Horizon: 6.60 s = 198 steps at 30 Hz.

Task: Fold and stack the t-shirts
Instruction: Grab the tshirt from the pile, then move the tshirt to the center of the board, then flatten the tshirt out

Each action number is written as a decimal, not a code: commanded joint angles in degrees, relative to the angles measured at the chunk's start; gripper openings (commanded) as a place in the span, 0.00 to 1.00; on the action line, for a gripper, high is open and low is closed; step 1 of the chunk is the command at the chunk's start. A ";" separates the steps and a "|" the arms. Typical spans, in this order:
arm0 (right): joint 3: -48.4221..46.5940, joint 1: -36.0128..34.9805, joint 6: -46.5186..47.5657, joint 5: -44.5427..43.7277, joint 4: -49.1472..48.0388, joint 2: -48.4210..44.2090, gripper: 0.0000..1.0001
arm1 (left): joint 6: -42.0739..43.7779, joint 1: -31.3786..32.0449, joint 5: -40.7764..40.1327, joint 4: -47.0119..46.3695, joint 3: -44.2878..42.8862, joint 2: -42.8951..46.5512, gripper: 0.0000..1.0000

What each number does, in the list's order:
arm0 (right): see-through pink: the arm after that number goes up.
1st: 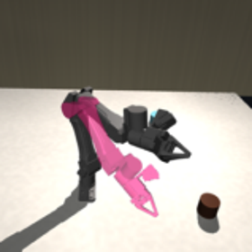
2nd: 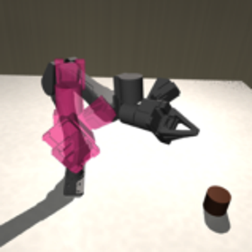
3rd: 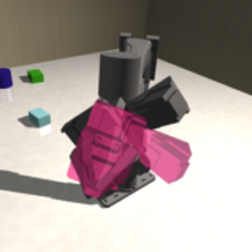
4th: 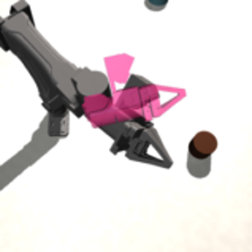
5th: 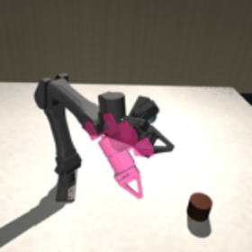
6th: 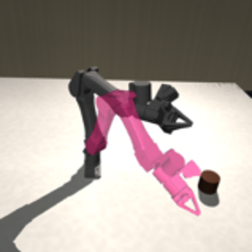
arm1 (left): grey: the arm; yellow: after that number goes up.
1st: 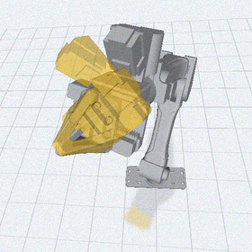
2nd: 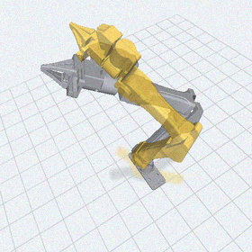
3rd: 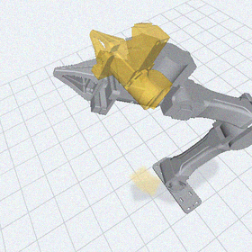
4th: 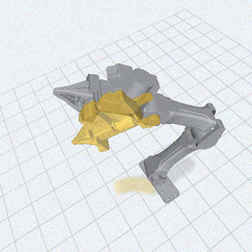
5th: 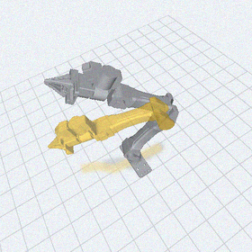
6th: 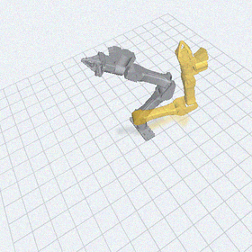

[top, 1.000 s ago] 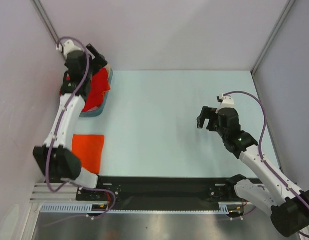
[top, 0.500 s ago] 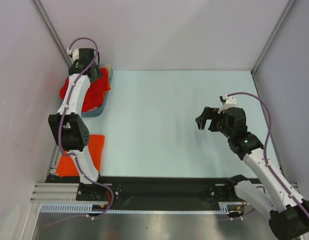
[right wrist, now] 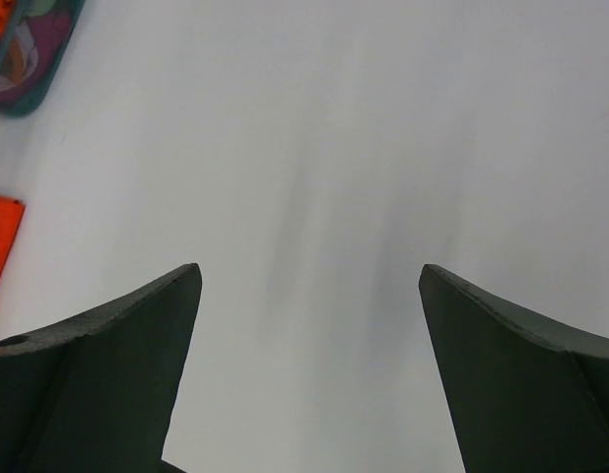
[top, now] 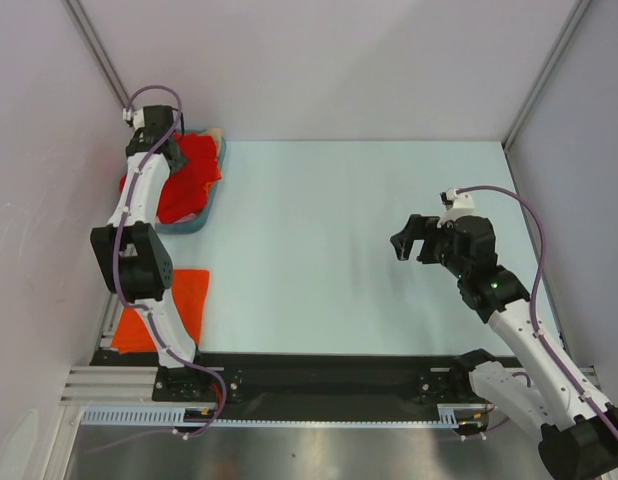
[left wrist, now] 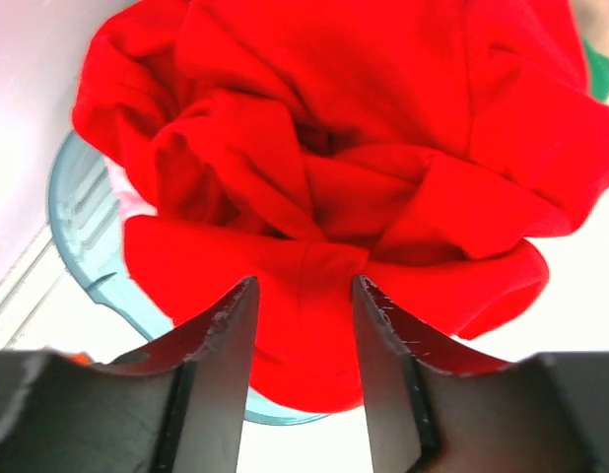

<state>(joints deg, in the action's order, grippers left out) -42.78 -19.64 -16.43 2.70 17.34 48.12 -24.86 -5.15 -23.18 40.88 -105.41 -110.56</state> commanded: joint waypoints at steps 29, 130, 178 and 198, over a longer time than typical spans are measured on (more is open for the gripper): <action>-2.04 0.39 -0.10 -0.77 -2.23 -0.22 0.99 | 1.57 -1.36 7.97 -3.27 1.61 -1.58 0.40; -17.28 -16.40 -3.44 -0.50 -23.06 31.76 0.00 | -11.55 29.41 47.11 -31.05 21.95 55.54 0.00; -96.96 -14.20 -22.33 12.15 -38.70 71.50 0.00 | 12.39 29.41 22.55 -13.64 -7.54 68.38 0.01; -61.62 21.03 -14.52 28.94 -6.21 68.49 0.01 | -10.73 57.75 23.80 -45.45 43.45 34.13 0.00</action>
<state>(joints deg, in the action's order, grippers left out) -103.61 -0.84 -34.85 27.99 2.85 114.08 -33.04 45.67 5.08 3.51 -61.01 -73.56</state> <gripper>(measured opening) 0.025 0.005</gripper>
